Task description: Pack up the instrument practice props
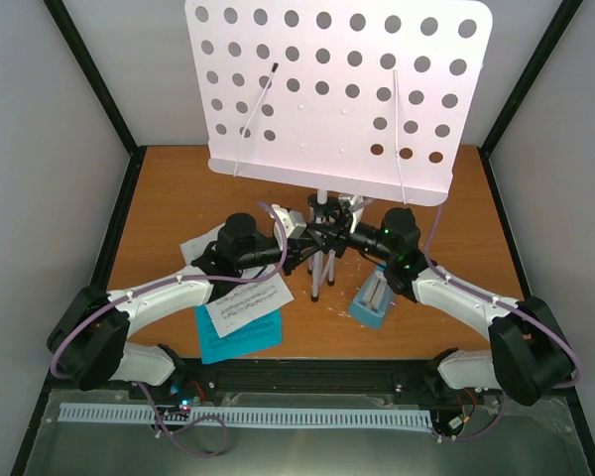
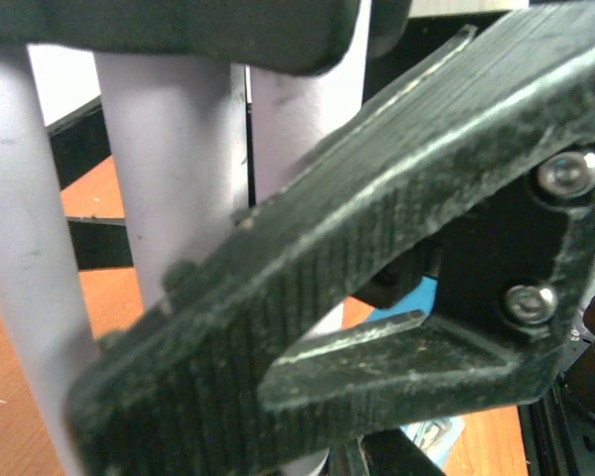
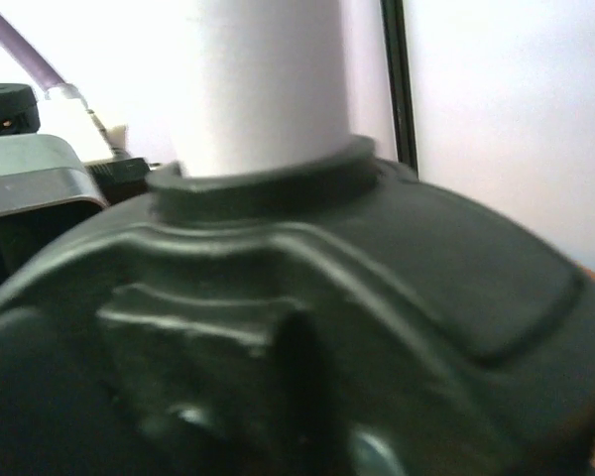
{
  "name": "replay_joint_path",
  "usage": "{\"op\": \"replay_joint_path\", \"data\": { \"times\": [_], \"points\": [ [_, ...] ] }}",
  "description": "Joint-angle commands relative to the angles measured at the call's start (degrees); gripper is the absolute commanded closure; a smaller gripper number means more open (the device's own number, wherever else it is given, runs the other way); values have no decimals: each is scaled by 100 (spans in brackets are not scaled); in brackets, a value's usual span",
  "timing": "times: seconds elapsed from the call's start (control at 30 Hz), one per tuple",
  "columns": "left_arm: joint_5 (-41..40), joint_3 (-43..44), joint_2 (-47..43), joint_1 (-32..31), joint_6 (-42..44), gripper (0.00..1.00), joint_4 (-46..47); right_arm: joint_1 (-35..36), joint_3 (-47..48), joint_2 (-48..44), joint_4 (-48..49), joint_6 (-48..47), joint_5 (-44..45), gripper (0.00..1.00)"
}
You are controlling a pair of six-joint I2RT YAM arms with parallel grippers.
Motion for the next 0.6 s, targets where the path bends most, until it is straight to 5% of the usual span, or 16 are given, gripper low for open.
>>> {"op": "replay_joint_path", "data": {
  "times": [0.0, 0.2, 0.37, 0.57],
  "points": [
    [336, 207, -108, -23, -61, 100, 804, 33, 166, 94, 442, 186, 81, 43],
    [265, 442, -153, -23, -124, 100, 651, 55, 296, 15, 556, 332, 42, 77],
    [345, 1184, -321, -22, -383, 100, -144, 82, 618, -230, 260, 669, 85, 87],
    [450, 1914, -503, -25, -1489, 100, -1296, 226, 1466, -314, -1359, 1502, 300, 97]
  ]
}}
